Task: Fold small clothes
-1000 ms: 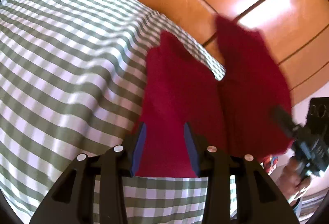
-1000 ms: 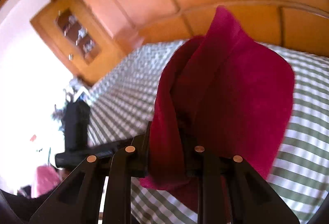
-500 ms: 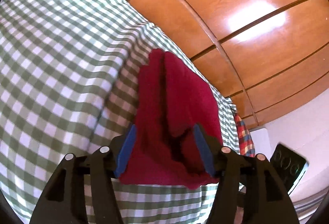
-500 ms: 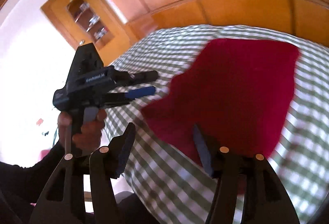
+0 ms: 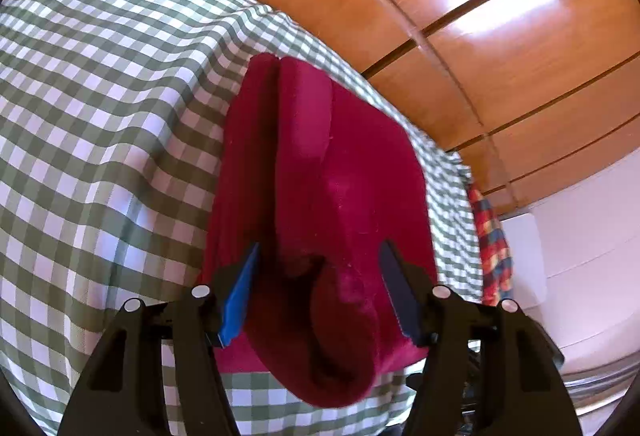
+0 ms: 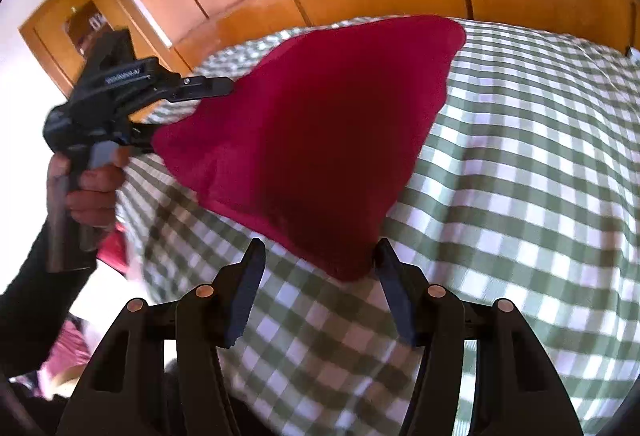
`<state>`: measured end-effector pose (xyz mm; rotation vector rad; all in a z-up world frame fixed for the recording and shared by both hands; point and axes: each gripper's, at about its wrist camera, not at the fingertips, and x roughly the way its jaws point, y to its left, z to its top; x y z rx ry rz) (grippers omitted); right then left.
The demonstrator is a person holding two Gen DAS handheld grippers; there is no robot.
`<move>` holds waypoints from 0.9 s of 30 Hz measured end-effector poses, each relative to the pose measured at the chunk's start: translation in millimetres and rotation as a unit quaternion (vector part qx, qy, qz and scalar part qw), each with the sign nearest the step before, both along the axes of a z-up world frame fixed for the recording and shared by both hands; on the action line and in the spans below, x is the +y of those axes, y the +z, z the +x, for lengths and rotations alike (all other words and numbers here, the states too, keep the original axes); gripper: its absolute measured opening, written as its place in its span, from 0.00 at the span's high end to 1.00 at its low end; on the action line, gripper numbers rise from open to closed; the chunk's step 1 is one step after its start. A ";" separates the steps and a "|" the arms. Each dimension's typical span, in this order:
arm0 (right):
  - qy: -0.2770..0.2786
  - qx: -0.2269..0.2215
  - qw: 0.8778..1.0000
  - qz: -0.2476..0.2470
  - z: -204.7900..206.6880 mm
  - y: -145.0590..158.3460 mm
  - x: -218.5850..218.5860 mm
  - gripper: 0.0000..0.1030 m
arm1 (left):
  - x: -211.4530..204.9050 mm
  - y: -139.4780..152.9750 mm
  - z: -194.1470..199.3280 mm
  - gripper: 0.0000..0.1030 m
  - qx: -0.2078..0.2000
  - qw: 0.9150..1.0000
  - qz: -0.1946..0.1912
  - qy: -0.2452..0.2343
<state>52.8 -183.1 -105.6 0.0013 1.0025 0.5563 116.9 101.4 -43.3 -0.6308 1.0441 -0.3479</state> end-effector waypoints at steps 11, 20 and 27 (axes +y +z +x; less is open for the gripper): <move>-0.010 0.008 1.000 -0.019 -8.1 -21.0 -7.1 0.90 | 1.2 -22.9 -26.3 0.85 0.007 0.996 0.088 0.007; -0.002 0.003 1.000 0.000 -9.8 4.9 -27.7 0.44 | -6.3 4.4 -34.5 0.66 -0.044 0.984 0.167 0.035; -0.029 -0.033 0.999 0.006 20.1 40.7 -36.9 0.44 | -8.4 39.5 -28.3 0.67 -0.106 0.971 0.206 0.055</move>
